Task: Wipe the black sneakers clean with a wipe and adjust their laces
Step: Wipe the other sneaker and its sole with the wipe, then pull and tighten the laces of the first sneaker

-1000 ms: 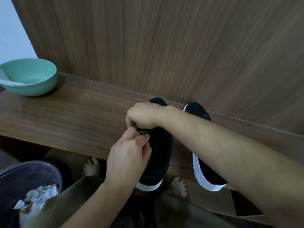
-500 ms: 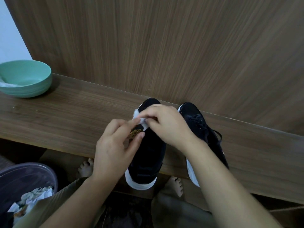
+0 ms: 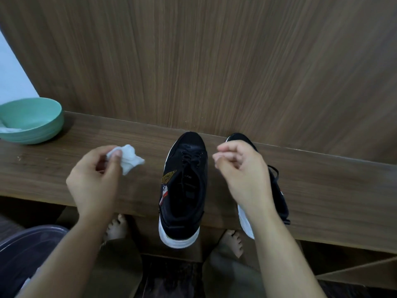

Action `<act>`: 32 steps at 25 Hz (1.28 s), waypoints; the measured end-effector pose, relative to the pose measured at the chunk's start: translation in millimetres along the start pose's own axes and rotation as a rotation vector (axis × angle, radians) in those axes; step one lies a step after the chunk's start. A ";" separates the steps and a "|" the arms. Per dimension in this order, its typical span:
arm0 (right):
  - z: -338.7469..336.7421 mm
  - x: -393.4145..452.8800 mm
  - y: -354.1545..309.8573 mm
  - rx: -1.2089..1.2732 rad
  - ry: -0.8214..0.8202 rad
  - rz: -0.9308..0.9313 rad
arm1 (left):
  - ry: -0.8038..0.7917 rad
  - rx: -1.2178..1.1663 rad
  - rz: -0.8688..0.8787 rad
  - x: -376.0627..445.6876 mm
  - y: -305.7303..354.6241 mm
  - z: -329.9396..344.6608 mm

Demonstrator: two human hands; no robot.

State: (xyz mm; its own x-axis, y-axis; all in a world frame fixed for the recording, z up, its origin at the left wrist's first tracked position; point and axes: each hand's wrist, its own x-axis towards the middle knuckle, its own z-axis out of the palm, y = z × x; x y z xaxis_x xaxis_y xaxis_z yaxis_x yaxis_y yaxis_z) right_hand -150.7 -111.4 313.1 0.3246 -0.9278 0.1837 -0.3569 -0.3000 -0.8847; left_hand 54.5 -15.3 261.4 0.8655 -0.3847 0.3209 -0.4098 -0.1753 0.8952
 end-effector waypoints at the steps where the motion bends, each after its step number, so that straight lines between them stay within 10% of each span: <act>1: -3.3 2.9 6.5 -0.011 0.019 0.047 | 0.010 0.040 -0.084 7.1 -6.6 -0.2; 7: 0.8 3.9 28.1 -0.119 -0.056 0.155 | -0.175 0.464 -0.398 22.2 -32.4 8.0; 11: 6.5 2.1 20.0 -0.160 -0.073 0.105 | -0.191 0.463 -0.002 5.5 -3.0 12.7; 16: 31.0 6.5 12.5 -0.350 -0.101 -0.109 | -0.689 0.271 0.508 -25.1 25.9 24.5; 24: 51.7 11.3 16.7 -0.435 -0.029 -0.166 | -0.475 0.446 0.670 -28.9 23.7 31.5; 32: 36.2 18.1 10.5 0.365 -0.090 0.333 | -0.411 -0.325 -0.087 -23.8 32.3 27.6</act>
State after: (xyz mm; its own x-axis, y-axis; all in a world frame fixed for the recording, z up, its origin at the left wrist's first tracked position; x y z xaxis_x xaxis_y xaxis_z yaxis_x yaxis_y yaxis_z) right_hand -116.9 -123.3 291.5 0.3256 -0.9323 -0.1576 -0.1296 0.1211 -0.9841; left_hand 12.7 -36.8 274.1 0.6815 -0.7158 0.1522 -0.1749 0.0427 0.9837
